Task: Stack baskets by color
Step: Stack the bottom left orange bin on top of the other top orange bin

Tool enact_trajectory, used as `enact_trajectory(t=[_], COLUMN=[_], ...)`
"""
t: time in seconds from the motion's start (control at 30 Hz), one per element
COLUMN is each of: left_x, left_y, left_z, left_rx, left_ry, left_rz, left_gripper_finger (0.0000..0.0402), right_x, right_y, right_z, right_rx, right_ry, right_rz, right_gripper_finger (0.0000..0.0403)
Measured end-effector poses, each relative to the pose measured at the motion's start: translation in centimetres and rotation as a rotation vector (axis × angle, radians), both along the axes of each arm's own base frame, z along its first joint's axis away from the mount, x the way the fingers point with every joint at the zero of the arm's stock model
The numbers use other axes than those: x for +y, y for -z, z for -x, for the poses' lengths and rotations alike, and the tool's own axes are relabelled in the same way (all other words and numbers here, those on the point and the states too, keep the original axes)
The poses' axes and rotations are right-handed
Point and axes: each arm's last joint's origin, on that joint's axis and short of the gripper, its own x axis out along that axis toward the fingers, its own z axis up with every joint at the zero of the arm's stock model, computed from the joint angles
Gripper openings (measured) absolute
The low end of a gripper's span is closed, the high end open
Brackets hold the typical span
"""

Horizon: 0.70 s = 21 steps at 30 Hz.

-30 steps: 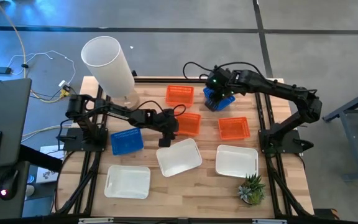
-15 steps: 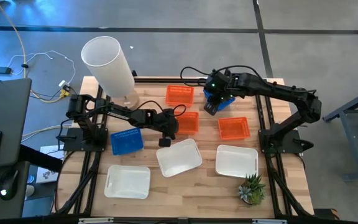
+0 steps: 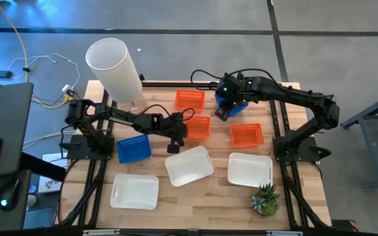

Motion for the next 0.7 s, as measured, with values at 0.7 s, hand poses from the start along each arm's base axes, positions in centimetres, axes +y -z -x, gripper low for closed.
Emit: enact_trajectory(t=[0.7], left_x=[5.9], left_y=[-5.0], left_z=[3.7], left_rx=[-0.020], left_ry=[-0.064], left_rz=[-0.293], left_gripper_finger=[0.0000], right_x=[0.0], right_y=[0.0], right_z=[0.0], right_rx=[-0.003], right_ry=[0.000], right_rz=[0.002], right_gripper_finger=[0.0114])
